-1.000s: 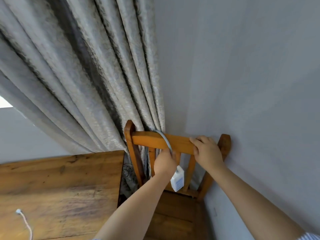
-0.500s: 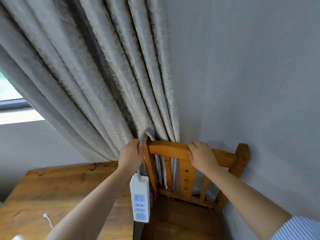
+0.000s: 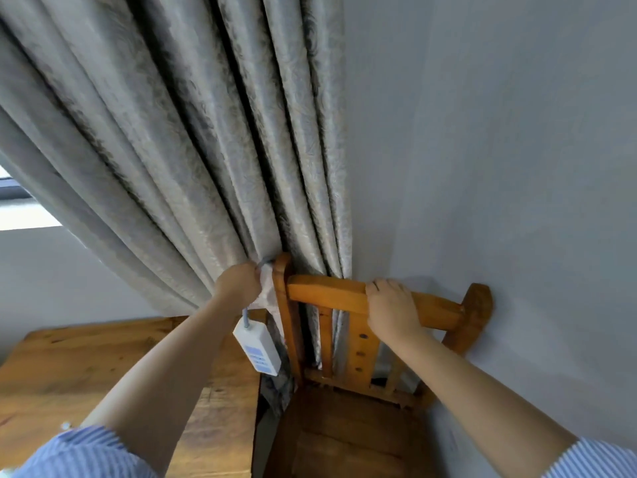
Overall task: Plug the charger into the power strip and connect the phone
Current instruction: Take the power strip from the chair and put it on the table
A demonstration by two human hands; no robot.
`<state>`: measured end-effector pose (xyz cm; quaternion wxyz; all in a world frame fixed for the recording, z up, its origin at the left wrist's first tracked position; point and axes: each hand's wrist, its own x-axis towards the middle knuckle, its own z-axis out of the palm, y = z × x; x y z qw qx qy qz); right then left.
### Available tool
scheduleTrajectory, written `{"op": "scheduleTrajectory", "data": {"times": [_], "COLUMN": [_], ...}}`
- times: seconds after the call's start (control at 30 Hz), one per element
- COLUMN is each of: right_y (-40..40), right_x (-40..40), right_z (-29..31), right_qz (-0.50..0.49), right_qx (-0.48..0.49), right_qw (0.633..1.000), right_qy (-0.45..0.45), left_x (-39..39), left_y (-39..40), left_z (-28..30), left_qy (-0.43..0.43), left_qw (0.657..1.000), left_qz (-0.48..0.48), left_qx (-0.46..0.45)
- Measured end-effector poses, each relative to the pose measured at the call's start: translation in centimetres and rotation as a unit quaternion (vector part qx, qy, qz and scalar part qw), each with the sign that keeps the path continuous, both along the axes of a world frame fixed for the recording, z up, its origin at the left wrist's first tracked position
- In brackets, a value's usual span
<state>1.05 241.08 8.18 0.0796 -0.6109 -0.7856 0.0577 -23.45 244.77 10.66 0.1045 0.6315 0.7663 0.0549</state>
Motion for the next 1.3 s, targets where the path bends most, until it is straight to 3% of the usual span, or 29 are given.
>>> {"op": "scheduleTrajectory", "data": {"times": [0.33, 0.47, 0.63, 0.83, 1.1, 1.3], "right_y": [-1.0, -2.5, -4.5, -9.1, -13.1, -14.5], "right_x": [-5.6, -8.8, -13.5, -20.7, -23.5, -21.7], "right_z": [0.1, -0.6, -1.7, -3.1, -4.4, -5.3], "right_qz": [0.099, 0.155, 0.164, 0.247, 0.172, 0.073], "right_qx": [0.010, 0.005, -0.104, -0.297, -0.245, -0.249], "right_qw": [0.994, 0.987, 0.976, 0.903, 0.935, 0.960], "right_qy": [-0.038, 0.028, 0.103, 0.188, 0.187, 0.107], "left_x": [-2.9, -5.7, -9.6, -14.4, -19.5, -22.2], "left_y": [-6.5, -11.7, -17.1, -22.8, -24.1, -25.6], "left_z": [0.8, 0.9, 1.2, 0.8, -1.7, -7.4], "left_qy": [0.015, -0.004, -0.060, -0.106, -0.100, -0.136], "left_qw": [1.000, 0.999, 0.997, 0.993, 0.989, 0.979], "left_qz": [-0.005, -0.015, -0.026, -0.050, -0.104, -0.076], "left_qx": [-0.023, -0.029, -0.032, -0.005, -0.017, -0.129]}}
